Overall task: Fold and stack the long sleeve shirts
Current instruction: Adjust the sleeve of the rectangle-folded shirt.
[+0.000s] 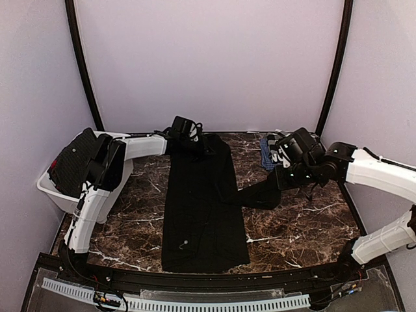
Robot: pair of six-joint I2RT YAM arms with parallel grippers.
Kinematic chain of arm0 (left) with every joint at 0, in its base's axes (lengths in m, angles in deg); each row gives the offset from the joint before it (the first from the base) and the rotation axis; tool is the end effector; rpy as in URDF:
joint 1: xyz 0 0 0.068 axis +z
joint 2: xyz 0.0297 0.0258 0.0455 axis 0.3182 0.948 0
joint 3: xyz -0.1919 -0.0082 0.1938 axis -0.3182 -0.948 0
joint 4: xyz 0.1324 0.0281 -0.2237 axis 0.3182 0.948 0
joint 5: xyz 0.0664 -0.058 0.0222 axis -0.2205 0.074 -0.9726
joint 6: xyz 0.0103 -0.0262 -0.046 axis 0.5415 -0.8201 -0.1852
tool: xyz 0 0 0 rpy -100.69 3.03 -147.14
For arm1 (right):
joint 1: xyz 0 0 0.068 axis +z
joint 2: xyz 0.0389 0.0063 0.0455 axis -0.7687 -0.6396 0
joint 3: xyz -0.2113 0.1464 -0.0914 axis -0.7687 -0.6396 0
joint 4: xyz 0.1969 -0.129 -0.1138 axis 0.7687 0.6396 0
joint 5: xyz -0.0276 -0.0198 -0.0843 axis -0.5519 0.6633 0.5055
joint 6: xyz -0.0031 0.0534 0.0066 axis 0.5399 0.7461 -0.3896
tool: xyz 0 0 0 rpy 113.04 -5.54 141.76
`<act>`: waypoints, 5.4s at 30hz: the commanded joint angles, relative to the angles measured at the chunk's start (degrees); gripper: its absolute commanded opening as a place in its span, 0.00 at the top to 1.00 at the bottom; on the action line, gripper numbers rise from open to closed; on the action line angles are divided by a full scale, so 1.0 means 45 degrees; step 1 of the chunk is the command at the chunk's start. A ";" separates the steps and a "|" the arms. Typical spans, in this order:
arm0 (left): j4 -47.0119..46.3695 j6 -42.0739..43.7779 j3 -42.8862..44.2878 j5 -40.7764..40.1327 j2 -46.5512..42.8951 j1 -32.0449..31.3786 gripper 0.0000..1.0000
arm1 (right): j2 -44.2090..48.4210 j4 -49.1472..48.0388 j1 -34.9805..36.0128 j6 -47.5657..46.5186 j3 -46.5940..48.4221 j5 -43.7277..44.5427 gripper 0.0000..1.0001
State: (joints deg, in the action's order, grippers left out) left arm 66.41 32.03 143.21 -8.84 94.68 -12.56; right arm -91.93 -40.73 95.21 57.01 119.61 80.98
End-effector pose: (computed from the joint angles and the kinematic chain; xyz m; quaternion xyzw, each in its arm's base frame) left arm 0.4728 -0.3052 0.1609 0.0049 0.8536 -0.4646 0.2354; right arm 0.1885 0.1731 0.2830 -0.0738 0.9324 0.0790 0.3448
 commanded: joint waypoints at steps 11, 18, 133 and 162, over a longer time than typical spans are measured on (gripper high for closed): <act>0.1564 0.1631 0.1567 -0.1295 0.0114 0.0400 0.83 | 0.1123 -0.0743 -0.0729 0.0892 0.0109 -0.1214 1.00; 0.1649 0.1710 0.0757 -0.1210 -0.0294 0.0287 0.63 | 0.1030 -0.0896 -0.2437 0.2389 0.0846 -0.0105 1.00; -0.2362 0.0017 -0.9198 0.1565 -0.7418 0.2477 0.47 | -0.7891 -1.3366 -0.0893 0.2591 0.8435 -0.9470 1.00; -0.3092 0.0411 -0.6191 -0.1116 -0.4339 0.0240 0.53 | 0.0971 -0.6345 -0.0549 0.3563 -0.2484 -0.1045 1.00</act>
State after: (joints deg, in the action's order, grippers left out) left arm 54.65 34.63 111.78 -13.78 73.76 -10.99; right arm -91.27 -73.06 91.80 68.09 114.65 73.75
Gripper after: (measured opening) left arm 0.476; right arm 0.006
